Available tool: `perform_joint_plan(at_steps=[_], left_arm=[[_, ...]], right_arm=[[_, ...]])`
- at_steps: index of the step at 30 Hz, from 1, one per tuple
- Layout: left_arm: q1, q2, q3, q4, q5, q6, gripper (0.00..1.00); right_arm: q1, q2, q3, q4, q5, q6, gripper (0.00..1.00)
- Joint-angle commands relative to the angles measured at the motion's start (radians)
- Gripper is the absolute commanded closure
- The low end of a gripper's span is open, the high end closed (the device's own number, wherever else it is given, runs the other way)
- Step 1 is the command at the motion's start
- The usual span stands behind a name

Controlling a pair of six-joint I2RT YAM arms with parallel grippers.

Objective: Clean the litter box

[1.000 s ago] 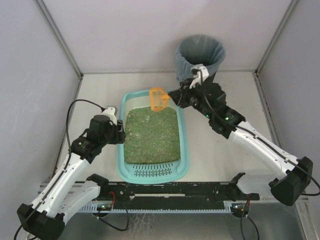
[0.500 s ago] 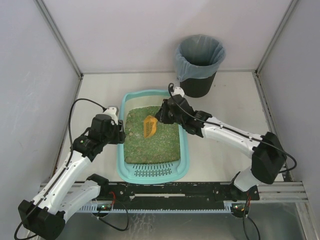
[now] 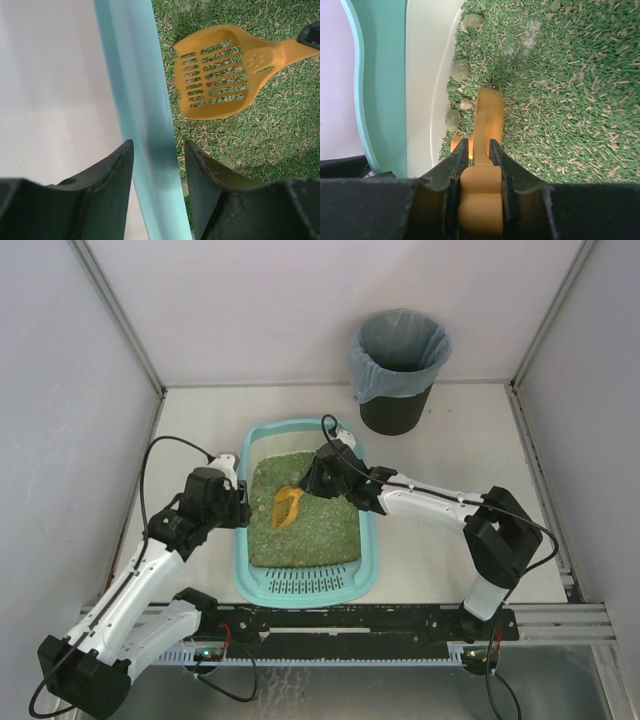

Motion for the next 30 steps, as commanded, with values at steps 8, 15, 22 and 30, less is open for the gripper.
perform_joint_plan(at_steps=[8, 15, 22, 30], left_arm=[[-0.003, 0.006, -0.007, 0.018, 0.014, 0.005, 0.51], [-0.002, 0.006, -0.006, 0.018, 0.014, 0.006, 0.51], [-0.003, 0.002, -0.007, 0.018, 0.010, 0.005, 0.51], [-0.003, 0.003, -0.006, 0.019, 0.013, 0.005, 0.51]], right_arm=[[0.072, 0.175, 0.013, 0.199, -0.207, 0.161, 1.00], [0.079, 0.140, -0.051, 0.273, -0.203, 0.182, 1.00], [0.066, 0.061, -0.201, 0.472, -0.170, 0.239, 1.00], [0.063, 0.030, -0.300, 0.669, -0.120, 0.273, 1.00]])
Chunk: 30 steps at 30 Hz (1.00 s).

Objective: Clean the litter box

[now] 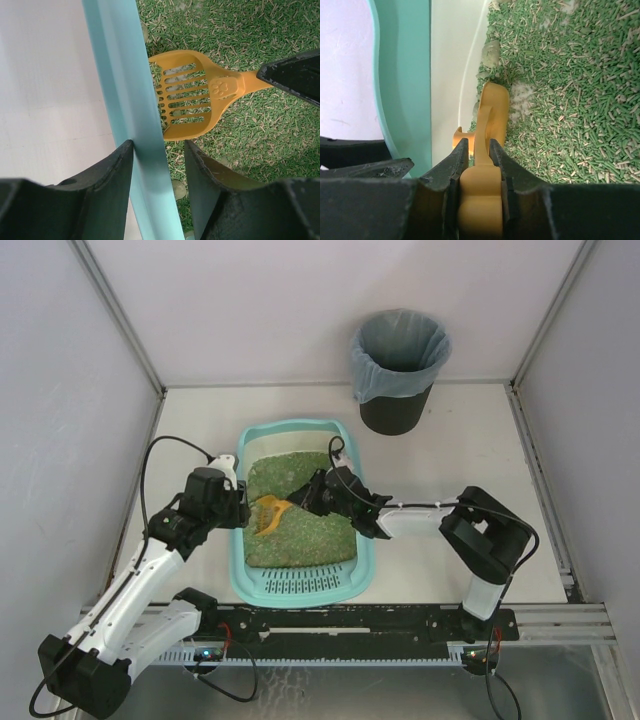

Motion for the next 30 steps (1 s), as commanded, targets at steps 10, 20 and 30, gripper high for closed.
perform_joint_plan(at_steps=[10, 20, 30], left_arm=[[-0.004, -0.004, -0.005, 0.026, 0.025, 0.005, 0.51], [-0.004, -0.004, -0.004, 0.026, 0.025, 0.005, 0.51], [-0.004, -0.007, -0.004, 0.026, 0.025, 0.006, 0.51]], right_arm=[[0.020, -0.091, -0.125, 0.248, 0.049, 0.080, 1.00], [0.018, -0.159, -0.160, 0.182, 0.110, 0.090, 1.00], [0.016, -0.211, -0.178, 0.144, 0.152, 0.083, 1.00]])
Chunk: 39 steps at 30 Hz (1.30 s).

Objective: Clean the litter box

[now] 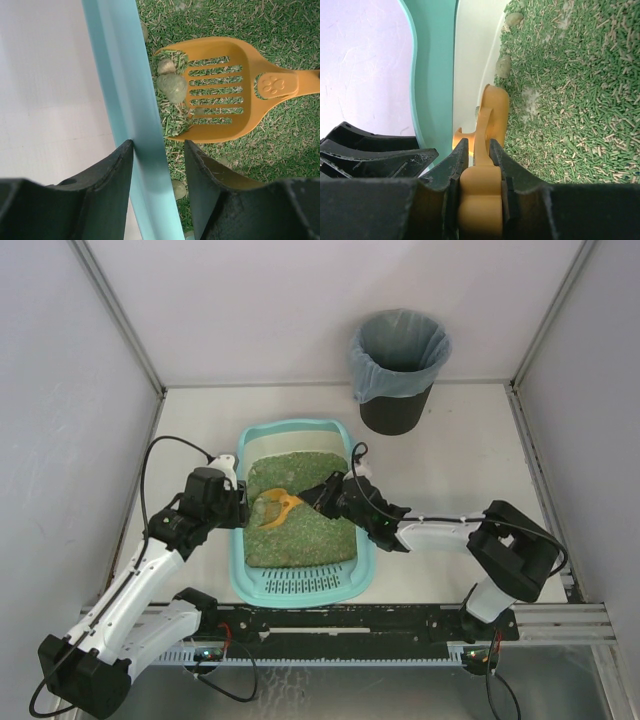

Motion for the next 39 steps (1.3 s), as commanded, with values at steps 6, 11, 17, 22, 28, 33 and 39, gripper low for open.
perform_joint_plan(at_steps=[6, 11, 17, 22, 28, 33, 39], left_arm=[[-0.003, -0.032, 0.002, 0.027, 0.020, 0.006, 0.51], [-0.003, -0.108, -0.004, 0.047, 0.017, 0.000, 0.49], [-0.004, -0.159, -0.008, 0.052, -0.006, -0.004, 0.47], [-0.004, -0.161, -0.009, 0.051, -0.012, -0.006, 0.46], [-0.003, -0.157, -0.006, 0.047, -0.018, -0.006, 0.46], [-0.004, -0.153, -0.006, 0.043, -0.018, -0.006, 0.46], [-0.004, -0.155, -0.009, 0.049, -0.014, -0.006, 0.46]], right_arm=[[-0.008, -0.092, -0.038, 0.041, 0.041, 0.020, 1.00], [-0.018, -0.158, -0.073, 0.037, 0.046, 0.016, 1.00], [-0.033, -0.284, -0.141, 0.022, 0.063, 0.001, 1.00], [-0.078, -0.405, -0.212, 0.025, 0.060, -0.014, 1.00], [-0.098, -0.415, -0.252, 0.114, -0.017, 0.054, 1.00], [-0.155, -0.381, -0.321, 0.248, -0.082, 0.130, 1.00], [-0.138, -0.358, -0.295, 0.274, -0.117, 0.113, 1.00]])
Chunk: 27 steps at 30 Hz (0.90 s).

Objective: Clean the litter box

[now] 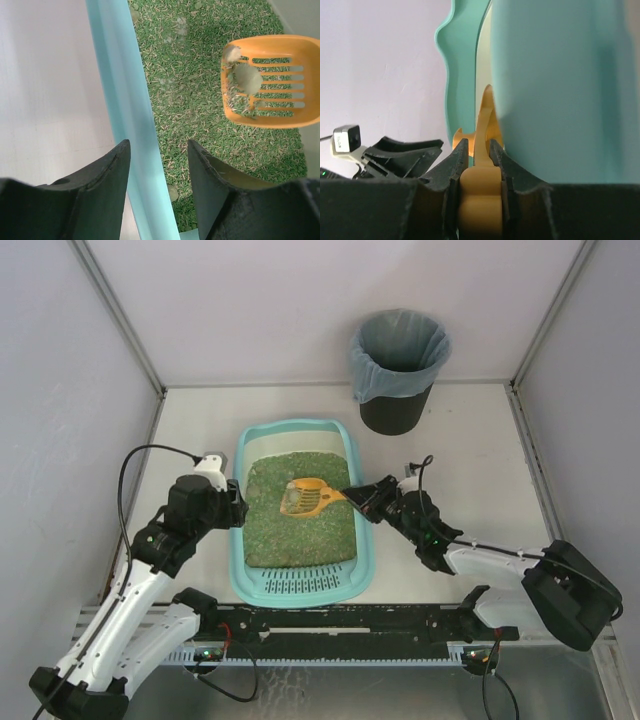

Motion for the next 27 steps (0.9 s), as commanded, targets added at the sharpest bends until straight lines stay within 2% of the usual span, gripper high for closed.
perform_joint_plan(at_steps=[1, 2, 5, 11, 15, 20, 23, 24, 27], left_arm=[[-0.003, 0.004, -0.009, 0.033, -0.004, -0.002, 0.46], [-0.003, 0.011, -0.006, 0.030, -0.001, -0.001, 0.46], [-0.002, 0.014, -0.003, 0.025, -0.005, -0.001, 0.47], [-0.002, 0.008, -0.007, 0.032, -0.001, -0.001, 0.46], [-0.001, 0.015, -0.005, 0.026, -0.004, 0.001, 0.47], [0.004, 0.015, -0.007, 0.031, 0.000, 0.001, 0.47], [0.005, 0.020, -0.004, 0.028, 0.000, 0.001, 0.47], [0.005, 0.018, -0.006, 0.029, 0.000, 0.000, 0.47], [0.007, 0.017, -0.008, 0.032, 0.000, 0.001, 0.47]], right_arm=[[0.025, 0.030, 0.081, 0.151, -0.083, -0.015, 1.00], [0.009, 0.032, 0.069, 0.165, -0.092, -0.006, 1.00], [-0.025, -0.003, -0.016, 0.149, 0.007, 0.070, 1.00], [-0.009, 0.010, 0.047, 0.157, -0.088, -0.035, 1.00], [-0.031, -0.057, -0.003, 0.085, 0.007, 0.013, 1.00], [-0.021, -0.034, 0.074, 0.106, -0.117, -0.109, 1.00], [-0.039, -0.087, 0.008, 0.064, 0.005, -0.031, 1.00], [-0.035, -0.087, 0.000, 0.087, -0.002, -0.028, 1.00], [-0.015, -0.014, 0.069, 0.146, -0.151, -0.068, 1.00]])
